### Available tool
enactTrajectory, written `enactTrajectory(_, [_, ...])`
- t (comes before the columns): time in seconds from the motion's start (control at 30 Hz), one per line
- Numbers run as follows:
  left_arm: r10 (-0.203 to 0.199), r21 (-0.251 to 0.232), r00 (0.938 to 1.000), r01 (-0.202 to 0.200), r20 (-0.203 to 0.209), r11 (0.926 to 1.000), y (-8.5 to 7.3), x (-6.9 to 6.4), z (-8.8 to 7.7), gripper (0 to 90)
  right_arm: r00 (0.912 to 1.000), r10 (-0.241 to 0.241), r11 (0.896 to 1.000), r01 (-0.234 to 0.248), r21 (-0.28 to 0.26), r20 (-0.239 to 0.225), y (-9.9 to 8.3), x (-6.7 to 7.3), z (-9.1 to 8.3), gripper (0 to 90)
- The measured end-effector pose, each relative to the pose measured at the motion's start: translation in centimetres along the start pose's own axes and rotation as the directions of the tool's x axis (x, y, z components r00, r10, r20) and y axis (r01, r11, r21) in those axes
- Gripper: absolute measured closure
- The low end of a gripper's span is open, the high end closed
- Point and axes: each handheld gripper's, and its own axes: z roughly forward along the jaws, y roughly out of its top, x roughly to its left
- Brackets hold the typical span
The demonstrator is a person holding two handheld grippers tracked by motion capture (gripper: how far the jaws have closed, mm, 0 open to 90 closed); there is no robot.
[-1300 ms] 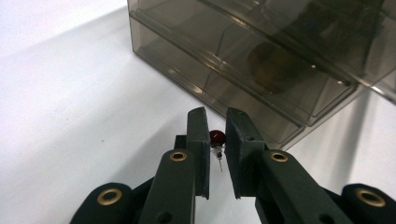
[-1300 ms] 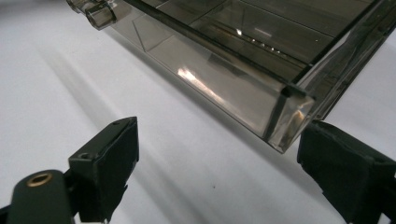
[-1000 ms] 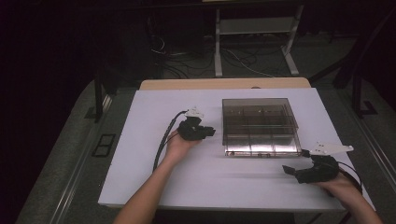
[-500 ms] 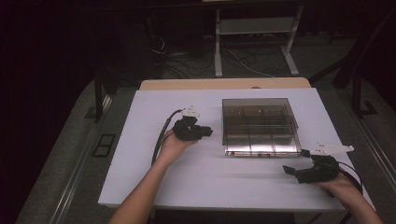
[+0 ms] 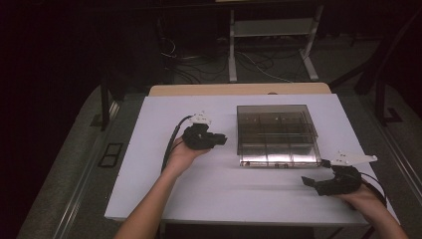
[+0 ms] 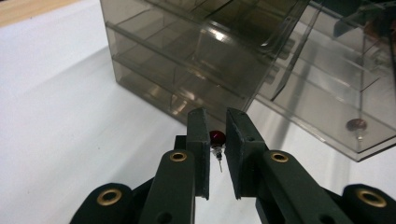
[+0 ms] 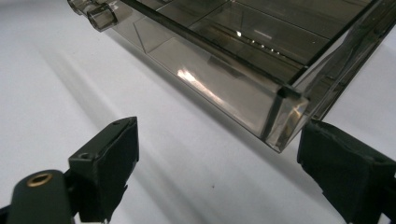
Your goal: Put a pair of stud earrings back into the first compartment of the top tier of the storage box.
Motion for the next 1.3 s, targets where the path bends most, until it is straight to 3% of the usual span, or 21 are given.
enactTrajectory(0.67, [0.058, -0.054, 0.9961, -0.054, 0.066, 0.9971, 1.8, -2.7, -0.5, 79.2, 1.0000, 0.006, 1.000, -0.006, 0.005, -0.003, 0.0, 0.1, 0.0, 12.2])
enactTrajectory(0.97, [0.076, -0.073, 0.9896, -0.068, 0.122, 0.9950, 2.3, -3.9, -0.1, 79.2, 1.0000, 0.010, 1.000, -0.010, 0.004, -0.002, 0.0, 0.0, 0.0, 12.2])
enactTrajectory(1.3, [0.088, -0.059, 0.9837, -0.080, 0.157, 0.9951, 2.5, -5.0, 0.9, 79.0, 1.0000, 0.009, 1.000, -0.009, 0.008, -0.003, 0.0, 0.1, 0.1, 12.2])
